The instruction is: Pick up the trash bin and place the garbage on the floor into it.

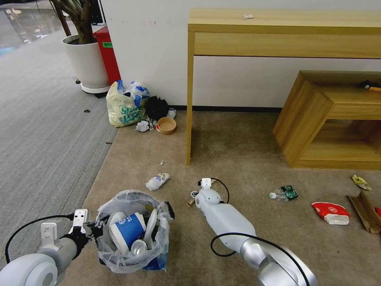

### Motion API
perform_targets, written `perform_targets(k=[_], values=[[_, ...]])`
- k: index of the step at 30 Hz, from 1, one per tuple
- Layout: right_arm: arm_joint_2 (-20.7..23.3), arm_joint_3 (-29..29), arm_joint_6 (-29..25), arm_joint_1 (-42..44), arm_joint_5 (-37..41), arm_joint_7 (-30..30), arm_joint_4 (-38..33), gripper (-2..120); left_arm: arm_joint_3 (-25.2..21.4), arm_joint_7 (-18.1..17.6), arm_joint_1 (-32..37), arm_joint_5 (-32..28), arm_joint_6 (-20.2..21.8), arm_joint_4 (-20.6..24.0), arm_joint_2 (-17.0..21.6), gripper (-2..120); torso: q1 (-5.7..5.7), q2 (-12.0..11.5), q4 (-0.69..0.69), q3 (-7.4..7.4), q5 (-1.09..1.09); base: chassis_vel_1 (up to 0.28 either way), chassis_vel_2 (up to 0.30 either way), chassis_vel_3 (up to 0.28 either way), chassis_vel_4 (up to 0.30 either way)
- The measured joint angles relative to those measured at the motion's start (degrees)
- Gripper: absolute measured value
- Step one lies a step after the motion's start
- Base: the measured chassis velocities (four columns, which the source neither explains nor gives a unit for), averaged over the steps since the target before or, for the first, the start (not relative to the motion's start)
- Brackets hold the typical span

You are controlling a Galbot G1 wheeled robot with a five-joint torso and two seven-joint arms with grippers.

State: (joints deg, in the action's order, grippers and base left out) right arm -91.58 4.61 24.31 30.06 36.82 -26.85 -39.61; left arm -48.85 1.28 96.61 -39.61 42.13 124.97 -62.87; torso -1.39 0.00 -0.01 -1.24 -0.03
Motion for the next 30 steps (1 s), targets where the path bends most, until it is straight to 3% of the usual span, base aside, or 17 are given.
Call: perform_targets(k=[4,11,22,30], values=[[-0.65,-0.83,-0.88,-0.98,-0.99,0.51,2.6,96,-0.19,-0.02,-0.12,-0.38,0.0,-0.06,0.3,0,0.0,0.0,0.0,0.0,0.01,0.0,0.0,0.0,0.0],[-0.63,-2.37,-2.19,-1.76,-2.38,1.17,5.48,76,-0.12,-0.05,-0.11,-0.51,0.0,-0.02,0.39,0,0.0,0.0,-0.01,0.0,0.0,0.0,0.0,0.0,0.0],[-0.59,-2.96,-3.39,-1.59,-3.63,2.18,5.95,32,0.08,0.0,-0.19,-0.49,0.0,-0.02,0.5,0,0.0,0.0,0.0,0.0,0.01,0.0,0.0,0.0,0.0],[-0.57,-3.47,-3.96,-1.61,-3.94,2.82,6.62,8,0.06,0.1,-0.26,-0.43,0.0,-0.05,0.59,0,0.0,0.0,0.0,0.0,0.01,0.0,0.0,0.0,0.0]])
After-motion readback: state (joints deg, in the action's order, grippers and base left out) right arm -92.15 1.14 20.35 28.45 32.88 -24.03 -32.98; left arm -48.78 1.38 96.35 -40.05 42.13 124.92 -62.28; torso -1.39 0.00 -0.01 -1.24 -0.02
